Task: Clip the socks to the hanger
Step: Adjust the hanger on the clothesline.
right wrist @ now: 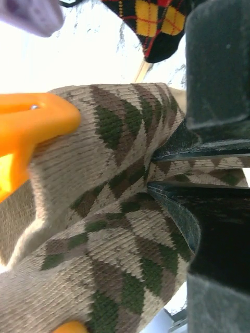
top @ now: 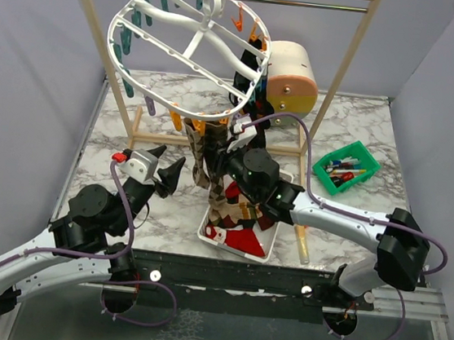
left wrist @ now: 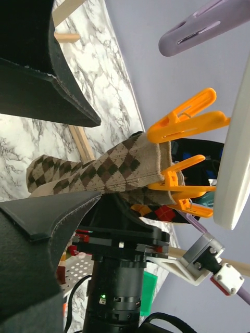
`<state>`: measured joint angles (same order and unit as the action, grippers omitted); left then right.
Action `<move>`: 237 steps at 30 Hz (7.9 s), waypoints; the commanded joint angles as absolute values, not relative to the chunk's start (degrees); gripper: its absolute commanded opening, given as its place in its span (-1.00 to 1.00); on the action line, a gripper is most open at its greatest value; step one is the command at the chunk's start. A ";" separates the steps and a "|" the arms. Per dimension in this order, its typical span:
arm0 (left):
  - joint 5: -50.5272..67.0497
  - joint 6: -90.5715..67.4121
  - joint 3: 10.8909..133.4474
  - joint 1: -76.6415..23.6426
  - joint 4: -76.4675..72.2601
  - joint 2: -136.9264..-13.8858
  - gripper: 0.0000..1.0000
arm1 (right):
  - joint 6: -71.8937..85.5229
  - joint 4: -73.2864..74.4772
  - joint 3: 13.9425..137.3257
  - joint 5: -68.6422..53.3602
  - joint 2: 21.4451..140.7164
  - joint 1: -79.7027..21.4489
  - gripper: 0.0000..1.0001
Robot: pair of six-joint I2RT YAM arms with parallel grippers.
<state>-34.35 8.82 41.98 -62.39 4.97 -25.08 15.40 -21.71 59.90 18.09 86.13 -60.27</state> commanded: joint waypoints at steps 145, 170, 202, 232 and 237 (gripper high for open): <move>-46.50 9.95 43.71 -51.40 5.42 -23.23 0.75 | 66.48 -27.49 67.03 -4.08 79.28 -47.69 0.47; -35.31 -7.78 42.48 -51.39 19.06 -22.79 0.98 | 73.83 -30.54 72.11 -0.50 89.44 -43.01 -0.13; -17.65 -16.31 35.43 -51.39 10.56 -29.43 0.95 | 66.23 -22.53 63.73 -13.42 73.36 -32.84 0.36; -19.05 -6.88 37.00 -51.35 12.39 -26.38 0.93 | 77.52 -25.55 75.09 -5.79 89.70 -45.18 0.22; -21.20 -7.08 37.11 -51.35 14.34 -24.23 0.93 | 77.21 -25.88 78.02 -5.84 92.95 -44.67 0.00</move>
<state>-18.04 -7.42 35.88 -51.29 11.27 -26.20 77.12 -24.01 75.05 -7.70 90.70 -44.95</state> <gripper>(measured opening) 0.965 0.526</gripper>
